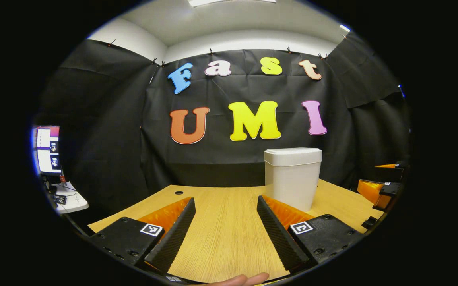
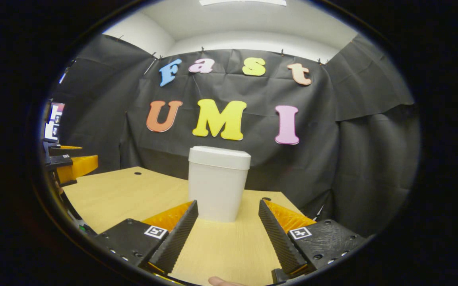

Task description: Press the lid of the desktop garbage bin to open it, pick up the crumpled paper on the desktop and throw it into the bin, then pick up the pop can on the desktop and drop it into the bin, and finally close the garbage bin lid.

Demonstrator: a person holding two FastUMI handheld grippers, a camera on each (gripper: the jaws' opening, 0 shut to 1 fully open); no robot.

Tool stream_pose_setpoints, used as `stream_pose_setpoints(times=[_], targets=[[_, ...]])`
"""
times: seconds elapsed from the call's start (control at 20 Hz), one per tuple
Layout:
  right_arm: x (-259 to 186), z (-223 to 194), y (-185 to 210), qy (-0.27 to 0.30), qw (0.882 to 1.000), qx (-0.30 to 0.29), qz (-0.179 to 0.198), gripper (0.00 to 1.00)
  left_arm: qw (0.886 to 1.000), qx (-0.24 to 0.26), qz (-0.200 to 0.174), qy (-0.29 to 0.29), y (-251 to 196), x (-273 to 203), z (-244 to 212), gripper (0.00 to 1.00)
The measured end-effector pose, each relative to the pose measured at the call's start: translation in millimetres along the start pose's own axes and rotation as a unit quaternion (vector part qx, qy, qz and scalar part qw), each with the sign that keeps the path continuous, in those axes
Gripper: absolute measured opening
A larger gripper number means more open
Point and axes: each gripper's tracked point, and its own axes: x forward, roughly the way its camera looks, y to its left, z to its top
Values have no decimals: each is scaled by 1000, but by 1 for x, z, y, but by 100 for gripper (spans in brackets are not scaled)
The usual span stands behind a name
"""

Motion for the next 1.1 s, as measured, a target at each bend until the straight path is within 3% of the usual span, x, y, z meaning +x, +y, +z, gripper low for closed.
stream_pose_setpoints(times=[1.1], targets=[[3, -13, 7, 21, 1000, 2, 11, 97, 1000, 10, 2, 13, -2, 3, -8, 100]])
